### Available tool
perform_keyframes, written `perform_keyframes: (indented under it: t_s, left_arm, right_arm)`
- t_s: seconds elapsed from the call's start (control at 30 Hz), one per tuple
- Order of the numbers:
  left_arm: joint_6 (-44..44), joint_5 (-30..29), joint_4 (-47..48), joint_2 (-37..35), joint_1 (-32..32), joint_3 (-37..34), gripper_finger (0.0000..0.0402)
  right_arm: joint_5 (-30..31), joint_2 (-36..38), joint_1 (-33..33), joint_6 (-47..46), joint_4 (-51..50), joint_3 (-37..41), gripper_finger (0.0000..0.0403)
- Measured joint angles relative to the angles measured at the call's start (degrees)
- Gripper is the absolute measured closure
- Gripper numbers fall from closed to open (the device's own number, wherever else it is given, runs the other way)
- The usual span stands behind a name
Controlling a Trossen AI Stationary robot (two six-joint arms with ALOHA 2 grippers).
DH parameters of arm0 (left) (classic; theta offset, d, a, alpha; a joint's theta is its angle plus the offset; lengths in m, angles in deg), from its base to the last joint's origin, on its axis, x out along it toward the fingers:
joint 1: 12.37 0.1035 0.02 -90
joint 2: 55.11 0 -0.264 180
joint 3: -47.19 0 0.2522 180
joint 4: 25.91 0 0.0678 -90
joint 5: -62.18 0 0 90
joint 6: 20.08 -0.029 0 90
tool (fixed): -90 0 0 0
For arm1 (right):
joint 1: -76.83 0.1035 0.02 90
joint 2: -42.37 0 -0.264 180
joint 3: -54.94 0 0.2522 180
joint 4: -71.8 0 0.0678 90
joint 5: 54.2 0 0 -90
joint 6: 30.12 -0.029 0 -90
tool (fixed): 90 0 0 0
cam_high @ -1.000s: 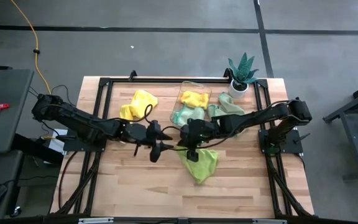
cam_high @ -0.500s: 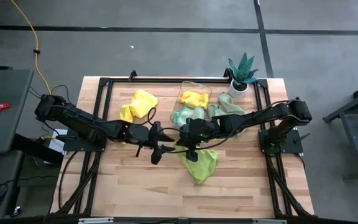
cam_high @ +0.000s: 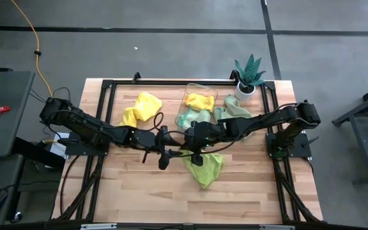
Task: Fold microfiber towels
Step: Fold the green towel
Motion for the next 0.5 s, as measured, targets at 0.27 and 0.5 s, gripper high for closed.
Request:
perform_keyframes:
  t_s: [0.27,0.5]
  left_arm:
    - [-0.5,0.3,0.2,-1.0,0.0,0.0,0.0267]
    - [-1.9,0.3,0.6,-1.8,0.1,0.0,0.0305]
  right_arm:
    - [0.0,0.0,-0.2,0.3,-1.3,0.0,0.0403]
    - [0.0,0.0,-0.4,0.0,-1.6,0.0,0.0403]
